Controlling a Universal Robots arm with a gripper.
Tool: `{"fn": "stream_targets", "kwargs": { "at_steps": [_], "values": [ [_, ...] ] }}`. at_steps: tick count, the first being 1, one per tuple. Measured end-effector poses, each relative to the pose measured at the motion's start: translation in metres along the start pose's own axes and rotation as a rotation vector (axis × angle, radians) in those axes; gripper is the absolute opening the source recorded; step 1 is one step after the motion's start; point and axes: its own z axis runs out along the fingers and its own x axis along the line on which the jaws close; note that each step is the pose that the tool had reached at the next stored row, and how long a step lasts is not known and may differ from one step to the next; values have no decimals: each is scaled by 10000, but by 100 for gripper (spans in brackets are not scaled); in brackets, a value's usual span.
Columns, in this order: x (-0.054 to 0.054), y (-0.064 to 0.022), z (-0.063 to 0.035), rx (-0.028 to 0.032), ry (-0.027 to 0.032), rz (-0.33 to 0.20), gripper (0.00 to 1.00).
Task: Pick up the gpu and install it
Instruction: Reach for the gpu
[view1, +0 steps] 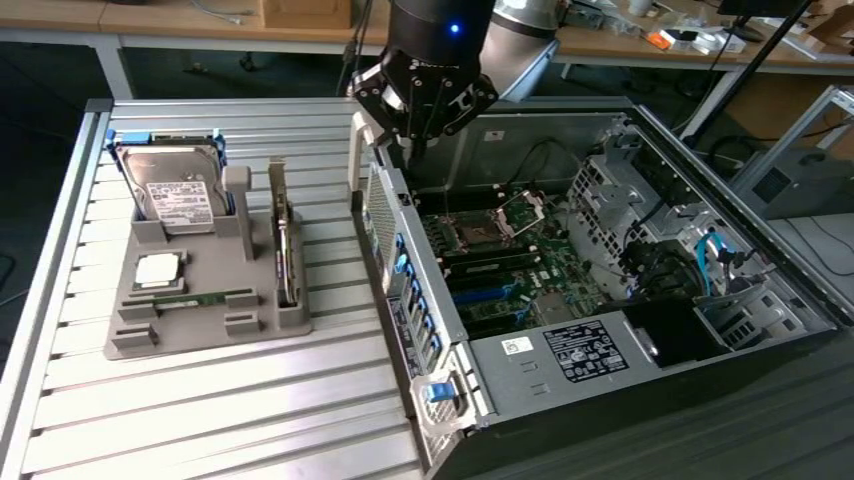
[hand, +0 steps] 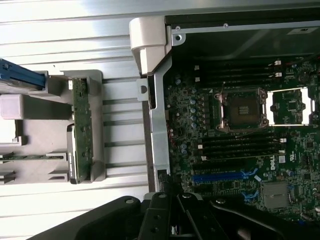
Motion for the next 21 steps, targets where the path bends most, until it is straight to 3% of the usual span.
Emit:
{"fn": "stream_targets", "kwargs": {
  "at_steps": [21],
  "values": [
    [68,-5,-2,1,0,1,11]
  ]
}}
